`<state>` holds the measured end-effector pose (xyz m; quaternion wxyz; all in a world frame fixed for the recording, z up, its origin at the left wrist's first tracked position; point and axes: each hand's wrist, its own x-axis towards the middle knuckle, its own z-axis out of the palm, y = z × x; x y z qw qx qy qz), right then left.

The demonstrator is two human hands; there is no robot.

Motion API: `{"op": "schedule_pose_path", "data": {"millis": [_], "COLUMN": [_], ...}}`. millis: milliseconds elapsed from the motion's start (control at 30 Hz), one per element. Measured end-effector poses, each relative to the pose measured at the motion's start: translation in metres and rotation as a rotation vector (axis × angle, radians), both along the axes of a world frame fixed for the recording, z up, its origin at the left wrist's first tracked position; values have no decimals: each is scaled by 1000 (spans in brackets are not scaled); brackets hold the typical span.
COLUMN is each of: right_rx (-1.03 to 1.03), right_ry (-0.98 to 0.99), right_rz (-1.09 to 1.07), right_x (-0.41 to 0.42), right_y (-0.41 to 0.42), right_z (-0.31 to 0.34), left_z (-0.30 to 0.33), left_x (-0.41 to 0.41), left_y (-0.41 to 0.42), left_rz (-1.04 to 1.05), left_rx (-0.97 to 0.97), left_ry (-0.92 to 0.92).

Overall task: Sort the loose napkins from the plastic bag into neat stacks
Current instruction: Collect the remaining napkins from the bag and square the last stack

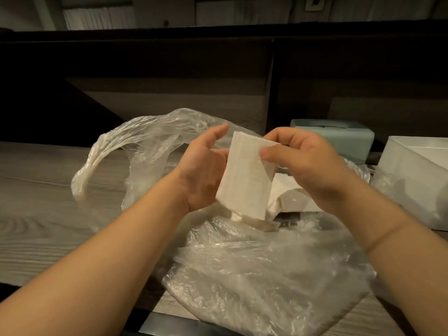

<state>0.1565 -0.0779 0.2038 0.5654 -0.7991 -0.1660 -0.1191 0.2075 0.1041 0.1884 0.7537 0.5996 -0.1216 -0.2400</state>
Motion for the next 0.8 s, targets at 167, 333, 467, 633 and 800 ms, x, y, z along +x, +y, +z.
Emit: {"op": "schedule_pose_path", "data": {"millis": [167, 333, 467, 633, 800], "right_rx": [106, 143, 91, 40, 16], "right_ry": [143, 142, 159, 114, 145], "right_rz": [29, -20, -42, -118, -115], "right_x": [1, 1, 0, 2, -1], "right_y": [-2, 0, 4, 8, 8], "right_z": [2, 1, -1, -4, -5], "left_z": [0, -12, -12, -12, -10], "left_x": [-5, -4, -7, -8, -11], "left_y": [6, 0, -5, -7, -9], "left_rz": [-227, -458, -495, -467, -448], "left_rx": [-52, -191, -159, -130, -134], "left_ry": [-49, -55, -85, -31, 7]}}
